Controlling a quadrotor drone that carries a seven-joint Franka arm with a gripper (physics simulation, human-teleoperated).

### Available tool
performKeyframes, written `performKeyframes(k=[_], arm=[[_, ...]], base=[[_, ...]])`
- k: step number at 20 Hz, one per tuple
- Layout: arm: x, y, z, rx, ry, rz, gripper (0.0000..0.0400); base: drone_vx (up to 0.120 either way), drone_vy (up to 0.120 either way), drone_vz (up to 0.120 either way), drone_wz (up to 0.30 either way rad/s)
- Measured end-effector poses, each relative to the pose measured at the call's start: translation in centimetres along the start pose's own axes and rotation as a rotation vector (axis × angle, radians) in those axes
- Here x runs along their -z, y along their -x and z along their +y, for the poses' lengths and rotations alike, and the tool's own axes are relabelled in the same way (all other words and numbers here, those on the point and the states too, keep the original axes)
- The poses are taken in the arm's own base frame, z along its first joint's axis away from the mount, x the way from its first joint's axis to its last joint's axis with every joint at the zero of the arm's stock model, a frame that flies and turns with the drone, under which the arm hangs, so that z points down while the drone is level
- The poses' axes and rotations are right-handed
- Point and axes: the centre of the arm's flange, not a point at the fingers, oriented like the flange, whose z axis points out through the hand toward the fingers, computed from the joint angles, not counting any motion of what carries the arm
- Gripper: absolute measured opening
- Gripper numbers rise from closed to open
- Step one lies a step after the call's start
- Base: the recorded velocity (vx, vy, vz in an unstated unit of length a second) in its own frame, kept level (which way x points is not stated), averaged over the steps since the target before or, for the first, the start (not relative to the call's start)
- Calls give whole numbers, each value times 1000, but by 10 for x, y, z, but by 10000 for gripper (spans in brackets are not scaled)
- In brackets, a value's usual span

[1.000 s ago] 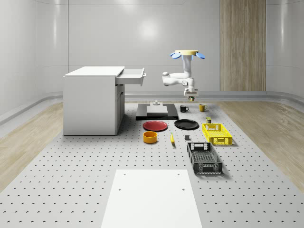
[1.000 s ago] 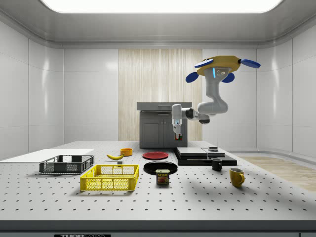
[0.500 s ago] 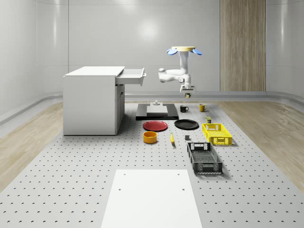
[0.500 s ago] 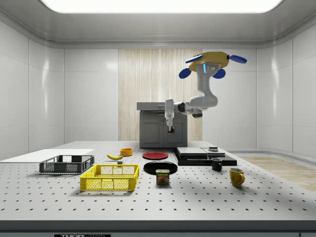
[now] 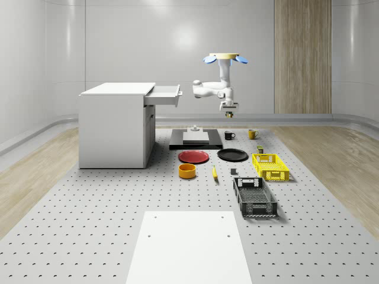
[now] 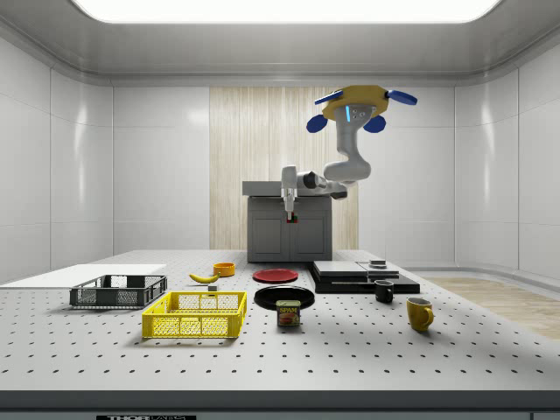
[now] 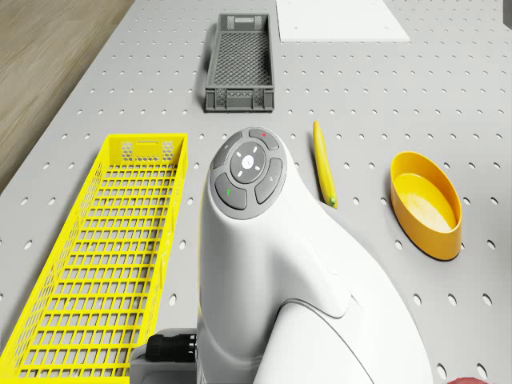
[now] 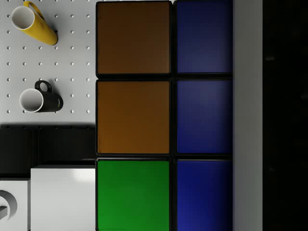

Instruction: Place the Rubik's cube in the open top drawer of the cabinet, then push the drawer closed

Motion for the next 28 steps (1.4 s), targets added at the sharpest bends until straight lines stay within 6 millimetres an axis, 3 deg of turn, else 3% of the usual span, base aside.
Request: performKeyframes(k=[28], arm=[[0,0,0,0,0,0,325]], base=[[111,-120,120,0]])
